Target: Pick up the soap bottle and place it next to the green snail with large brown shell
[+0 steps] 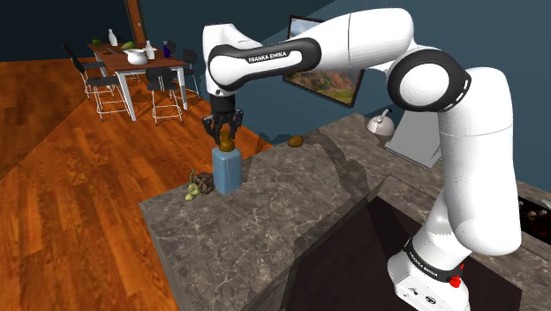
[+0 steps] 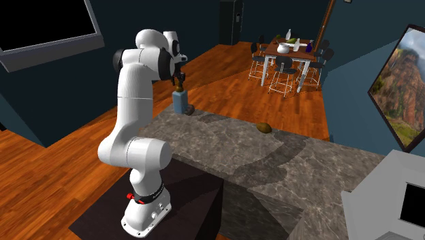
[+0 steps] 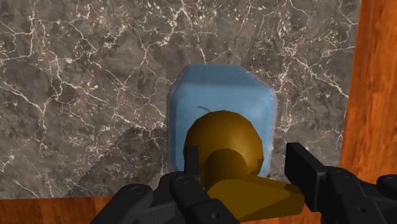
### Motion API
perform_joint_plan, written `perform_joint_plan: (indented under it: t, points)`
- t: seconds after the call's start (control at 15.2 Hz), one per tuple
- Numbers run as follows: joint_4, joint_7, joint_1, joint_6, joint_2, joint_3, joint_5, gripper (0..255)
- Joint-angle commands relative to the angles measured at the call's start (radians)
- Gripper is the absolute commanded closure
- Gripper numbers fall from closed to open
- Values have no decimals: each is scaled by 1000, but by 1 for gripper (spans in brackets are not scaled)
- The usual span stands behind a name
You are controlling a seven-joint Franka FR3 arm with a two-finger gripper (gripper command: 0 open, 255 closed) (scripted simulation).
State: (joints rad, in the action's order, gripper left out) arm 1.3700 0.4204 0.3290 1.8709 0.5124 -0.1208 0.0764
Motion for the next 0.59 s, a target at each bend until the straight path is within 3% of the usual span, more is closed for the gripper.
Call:
perform_joint_plan:
  t: [0.0,0.53]
  points:
    - [18,1,0,25,6,1,1,255]
    - [86,5,-1,119,32,3,5,255]
